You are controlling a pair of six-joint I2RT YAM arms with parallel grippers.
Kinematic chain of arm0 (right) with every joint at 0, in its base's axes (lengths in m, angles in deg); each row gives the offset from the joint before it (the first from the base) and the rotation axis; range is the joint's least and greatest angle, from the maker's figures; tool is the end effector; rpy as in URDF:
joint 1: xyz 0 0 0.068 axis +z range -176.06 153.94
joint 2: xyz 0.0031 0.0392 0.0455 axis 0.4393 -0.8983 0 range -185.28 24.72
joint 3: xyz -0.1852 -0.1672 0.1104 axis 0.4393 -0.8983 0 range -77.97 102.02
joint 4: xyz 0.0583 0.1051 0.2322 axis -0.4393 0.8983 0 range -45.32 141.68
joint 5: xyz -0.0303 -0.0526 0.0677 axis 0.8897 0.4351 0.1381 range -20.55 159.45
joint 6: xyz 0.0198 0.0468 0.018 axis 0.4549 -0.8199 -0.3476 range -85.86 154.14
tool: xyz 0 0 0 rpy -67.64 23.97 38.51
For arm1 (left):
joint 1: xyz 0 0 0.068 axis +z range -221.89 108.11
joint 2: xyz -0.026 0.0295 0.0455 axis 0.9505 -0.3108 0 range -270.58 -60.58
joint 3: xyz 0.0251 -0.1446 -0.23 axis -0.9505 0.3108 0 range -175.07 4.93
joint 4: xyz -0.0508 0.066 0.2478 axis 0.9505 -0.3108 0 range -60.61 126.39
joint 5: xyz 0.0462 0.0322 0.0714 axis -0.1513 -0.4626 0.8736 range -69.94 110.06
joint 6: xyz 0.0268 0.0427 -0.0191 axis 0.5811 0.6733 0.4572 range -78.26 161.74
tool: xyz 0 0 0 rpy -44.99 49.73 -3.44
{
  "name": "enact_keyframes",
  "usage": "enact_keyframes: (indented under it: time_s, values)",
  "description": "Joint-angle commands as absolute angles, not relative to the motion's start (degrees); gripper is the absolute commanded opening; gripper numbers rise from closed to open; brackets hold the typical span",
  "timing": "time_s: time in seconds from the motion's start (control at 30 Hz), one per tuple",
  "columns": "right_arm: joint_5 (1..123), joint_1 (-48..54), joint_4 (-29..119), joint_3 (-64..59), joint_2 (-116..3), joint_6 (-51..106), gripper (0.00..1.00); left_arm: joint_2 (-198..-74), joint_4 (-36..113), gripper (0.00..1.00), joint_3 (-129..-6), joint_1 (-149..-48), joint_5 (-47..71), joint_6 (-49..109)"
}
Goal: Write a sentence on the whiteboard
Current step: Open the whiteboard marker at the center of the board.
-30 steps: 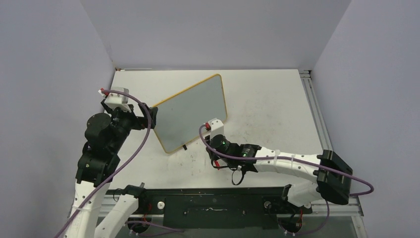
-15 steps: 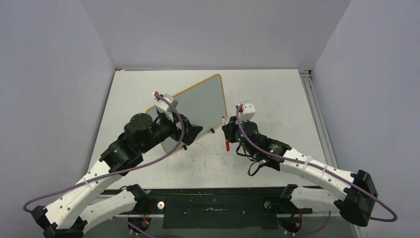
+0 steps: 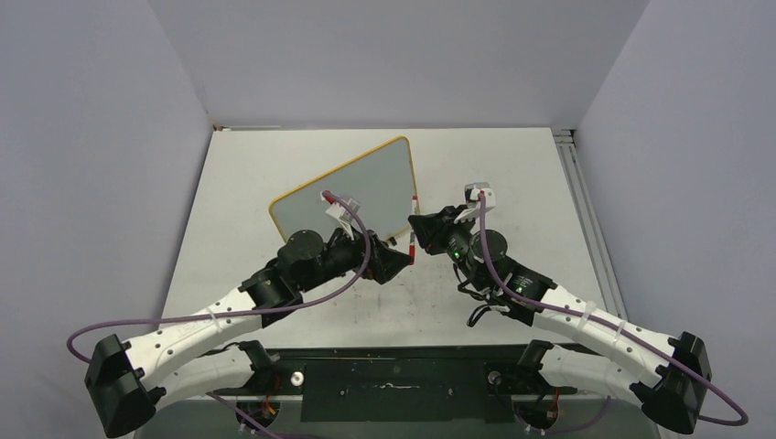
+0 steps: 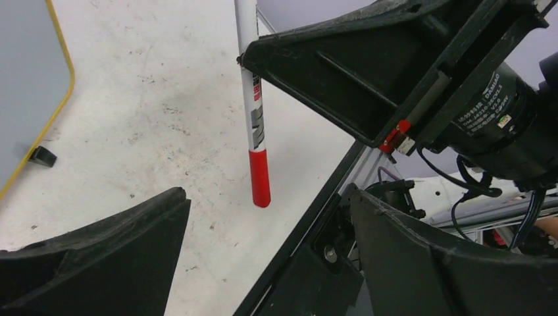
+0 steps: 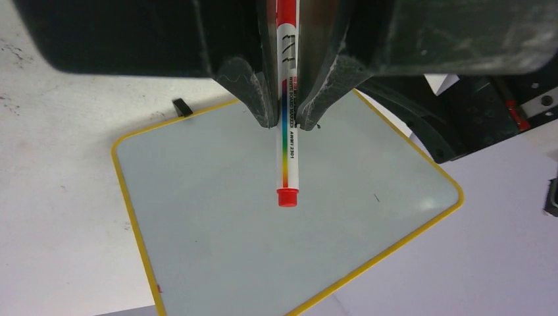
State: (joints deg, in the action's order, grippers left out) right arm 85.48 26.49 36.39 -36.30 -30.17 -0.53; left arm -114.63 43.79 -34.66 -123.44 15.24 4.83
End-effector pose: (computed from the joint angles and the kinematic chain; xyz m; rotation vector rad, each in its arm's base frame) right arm 0.1467 0.1751 0.3226 -0.0478 1.7367 0.9149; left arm 0.1380 -0.1787 0.3107 0.3038 1.8254 -1.1958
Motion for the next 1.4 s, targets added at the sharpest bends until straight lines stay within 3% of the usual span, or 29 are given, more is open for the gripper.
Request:
enact_keyframes:
  time_s: [0.0,0.13,0.47,0.67,0.83,0.97,1.07,1.1,1.13,1.17,1.2,1.23,1.3,1.33,1.37]
  values:
    - [83.5,26.95,29.23,-36.46,-29.17,-2.04,0.05,-116.89,53.77,0.87,-34.8,-124.1,15.53,1.09]
    - [83.38,27.15,29.39,-35.8,-29.34,-2.02,0.05,-119.96,56.12,0.72,-34.7,-124.32,14.16,-0.12]
    - [85.03,27.43,30.64,-34.99,-30.06,-2.07,0.05,-123.01,56.97,0.49,-35.73,-124.77,14.19,-0.12]
    - [86.65,27.52,30.95,-35.34,-29.61,-2.12,0.05,-124.27,54.66,0.47,-37.01,-125.58,15.11,0.71]
    - [86.95,27.63,31.45,-35.19,-29.73,-2.15,0.05,-124.85,54.58,0.39,-37.7,-125.9,15.31,1.19]
    - [87.07,27.65,32.07,-35.01,-29.86,-2.26,0.05,-126.07,54.76,0.23,-38.87,-126.0,14.4,2.15]
    - [87.1,27.64,33.11,-35.0,-29.71,-2.48,0.05,-126.49,54.27,0.01,-39.59,-126.08,13.83,2.96]
    - [87.17,27.61,33.7,-34.92,-29.61,-2.56,0.06,-126.41,54.01,0.0,-39.68,-126.04,13.97,3.24]
    - [86.99,27.59,34.37,-34.77,-29.46,-2.57,0.14,-126.08,53.62,0.0,-39.64,-126.03,13.95,3.61]
    - [86.91,27.63,35.31,-34.57,-29.31,-2.4,0.3,-125.82,52.71,0.0,-39.67,-125.97,14.18,4.23]
    - [87.14,27.61,36.35,-34.37,-29.07,-2.16,0.59,-125.35,51.44,0.0,-39.78,-125.84,14.44,5.09]
    - [87.47,27.54,37.5,-33.93,-28.83,-1.77,0.75,-124.77,49.55,0.0,-40.03,-125.64,14.81,6.24]
    - [88.41,27.48,41.42,-32.69,-28.22,-0.98,0.94,-123.39,44.7,0.0,-40.76,-124.08,14.61,8.8]
    - [88.87,27.4,43.32,-31.91,-27.98,-0.36,0.99,-122.6,42.24,0.0,-41.11,-122.81,13.36,10.08]
    - [89.05,27.11,46.01,-30.98,-27.69,0.11,0.96,-121.88,39.17,0.0,-41.42,-121.28,11.3,11.37]
